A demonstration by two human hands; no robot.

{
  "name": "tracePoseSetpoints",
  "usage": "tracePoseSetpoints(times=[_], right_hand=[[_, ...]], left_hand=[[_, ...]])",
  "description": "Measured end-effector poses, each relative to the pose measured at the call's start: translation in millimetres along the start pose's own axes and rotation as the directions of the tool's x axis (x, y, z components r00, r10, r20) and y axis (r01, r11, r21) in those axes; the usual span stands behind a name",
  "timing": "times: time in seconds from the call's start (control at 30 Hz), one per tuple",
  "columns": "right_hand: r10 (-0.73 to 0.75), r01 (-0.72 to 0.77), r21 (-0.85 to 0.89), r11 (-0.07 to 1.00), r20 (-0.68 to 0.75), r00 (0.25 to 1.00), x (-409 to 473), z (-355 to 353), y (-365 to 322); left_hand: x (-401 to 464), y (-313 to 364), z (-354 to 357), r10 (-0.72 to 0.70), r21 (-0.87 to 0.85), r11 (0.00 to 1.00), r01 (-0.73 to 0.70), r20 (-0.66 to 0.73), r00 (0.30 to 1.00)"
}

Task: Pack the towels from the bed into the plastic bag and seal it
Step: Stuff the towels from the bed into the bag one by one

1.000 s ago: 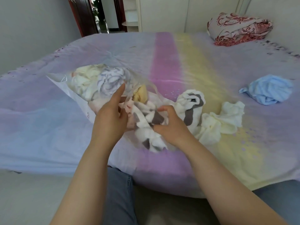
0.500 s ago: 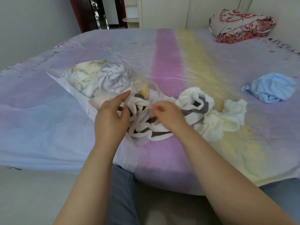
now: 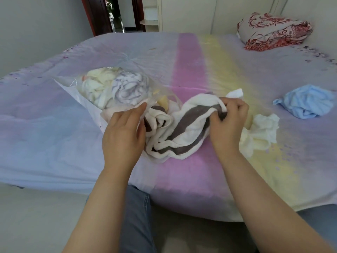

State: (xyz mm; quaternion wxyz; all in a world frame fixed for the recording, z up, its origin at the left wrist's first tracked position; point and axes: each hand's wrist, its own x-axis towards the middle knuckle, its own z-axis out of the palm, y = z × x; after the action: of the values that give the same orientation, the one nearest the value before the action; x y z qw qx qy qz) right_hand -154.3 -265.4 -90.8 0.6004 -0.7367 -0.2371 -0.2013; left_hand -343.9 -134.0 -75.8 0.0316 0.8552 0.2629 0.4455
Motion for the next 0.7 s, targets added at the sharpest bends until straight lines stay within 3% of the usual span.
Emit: tracePoseSetpoints(times=[0.03, 0.1, 0.17, 0.23, 0.27, 0.3, 0.33, 0.37, 0.4, 0.43, 0.5, 0.57, 0.63, 0.7], right_hand=[[-0.072, 0.066, 0.138, 0.988, 0.041, 0.997, -21, 3, -18], [-0.210, 0.147, 0.233, 0.961, 0.274, 0.939, -63, 19, -34], [-0.152, 0.016, 0.221, 0.975, 0.616, 0.773, -93, 40, -32], [0.016, -0.213, 0.116, 0.970, 0.845, 0.534, -99, 49, -27], [0.045, -0.273, 0.092, 0.958, 0.888, 0.458, -96, 48, -25], [0.048, -0.323, 0.102, 0.941, 0.903, 0.427, -93, 45, -23], [0.044, -0.391, 0.138, 0.910, 0.905, 0.424, -91, 40, -21], [0.040, -0.440, 0.173, 0.881, 0.900, 0.434, -91, 34, -20], [0.025, -0.415, 0.199, 0.888, 0.880, 0.475, -92, 31, -17], [0.001, -0.291, 0.177, 0.940, 0.853, 0.523, -93, 28, -13], [-0.004, -0.009, 0.012, 1.000, 0.823, 0.568, -92, 28, -4], [0.064, 0.120, -0.151, 0.981, 0.842, 0.535, -85, 36, 2], [0.162, 0.119, -0.249, 0.961, 0.858, 0.488, -79, 49, -4], [0.178, 0.045, -0.233, 0.971, 0.838, 0.516, -78, 66, -14]], left_hand=[[-2, -2, 4, 0.069, 0.044, 0.997, -0.067, -0.044, 0.997], [-10, -5, 13, 0.156, 0.097, 0.985, -0.141, -0.166, 0.974], [-27, -8, 23, 0.112, 0.100, 0.991, -0.086, -0.290, 0.951], [-50, -8, 29, -0.156, -0.084, 0.987, 0.136, -0.327, 0.932], [-59, -6, 30, -0.382, -0.259, 0.913, 0.315, -0.271, 0.884], [-64, -2, 26, -0.612, -0.440, 0.742, 0.505, -0.137, 0.779], [-71, -1, 34, -0.760, -0.559, 0.514, 0.650, 0.055, 0.648], [-75, 1, 43, -0.808, -0.592, 0.300, 0.748, 0.259, 0.529], [-79, 4, 50, -0.791, -0.557, 0.178, 0.811, 0.410, 0.455], [-83, 4, 59, -0.765, -0.527, 0.126, 0.840, 0.488, 0.421], [-87, 3, 72, -0.751, -0.469, 0.074, 0.880, 0.554, 0.358], [-85, 1, 73, -0.770, -0.380, 0.110, 0.919, 0.552, 0.320], [-82, -4, 69, -0.775, -0.335, 0.158, 0.929, 0.541, 0.327], [-77, -3, 62, -0.762, -0.320, 0.146, 0.936, 0.567, 0.313]])
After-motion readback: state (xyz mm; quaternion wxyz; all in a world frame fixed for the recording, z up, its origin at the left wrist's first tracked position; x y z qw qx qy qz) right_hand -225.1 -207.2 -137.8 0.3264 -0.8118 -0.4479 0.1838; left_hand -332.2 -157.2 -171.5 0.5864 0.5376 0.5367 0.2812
